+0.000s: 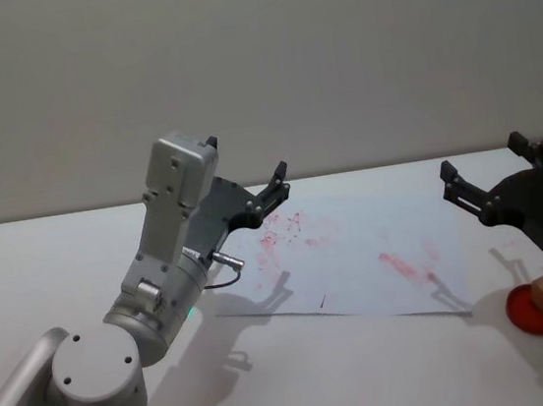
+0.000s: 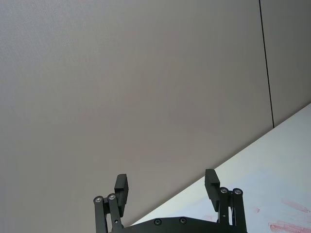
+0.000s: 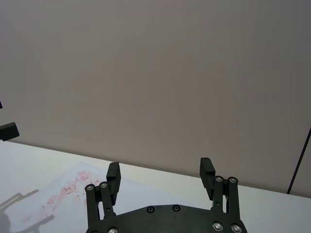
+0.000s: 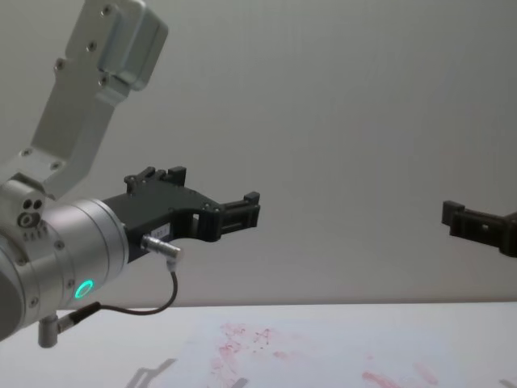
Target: Use the one hand to pick up the stamp and affix it onto the A4 paper.
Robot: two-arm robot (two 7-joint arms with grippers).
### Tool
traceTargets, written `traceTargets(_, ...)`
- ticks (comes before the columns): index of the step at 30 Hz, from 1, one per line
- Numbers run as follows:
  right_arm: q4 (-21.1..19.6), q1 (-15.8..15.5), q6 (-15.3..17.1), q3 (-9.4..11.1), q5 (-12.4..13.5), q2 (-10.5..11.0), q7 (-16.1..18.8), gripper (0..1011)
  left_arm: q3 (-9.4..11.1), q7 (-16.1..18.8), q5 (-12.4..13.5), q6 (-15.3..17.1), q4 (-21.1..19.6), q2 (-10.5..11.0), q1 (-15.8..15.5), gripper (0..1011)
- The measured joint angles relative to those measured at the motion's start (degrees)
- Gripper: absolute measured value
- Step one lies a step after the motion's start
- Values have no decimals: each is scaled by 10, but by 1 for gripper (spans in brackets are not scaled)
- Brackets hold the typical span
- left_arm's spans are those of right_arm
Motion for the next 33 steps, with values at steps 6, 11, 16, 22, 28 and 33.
traceTargets(6, 0, 0, 0, 0, 0, 0, 0, 1001, 0, 0, 0, 0, 0, 0, 0, 1001)
traceTargets(11, 0, 0, 0, 0, 0, 0, 0, 1001, 0, 0, 0, 0, 0, 0, 0, 1001)
traceTargets(16, 0, 0, 0, 0, 0, 0, 0, 1001, 0, 0, 0, 0, 0, 0, 0, 1001)
traceTargets(22, 0, 0, 0, 0, 0, 0, 0, 1001, 0, 0, 0, 0, 0, 0, 0, 1001)
traceTargets(28, 0, 0, 0, 0, 0, 0, 0, 1001, 0, 0, 0, 0, 0, 0, 0, 1001)
traceTargets(33, 0, 0, 0, 0, 0, 0, 0, 1001, 0, 0, 0, 0, 0, 0, 0, 1001)
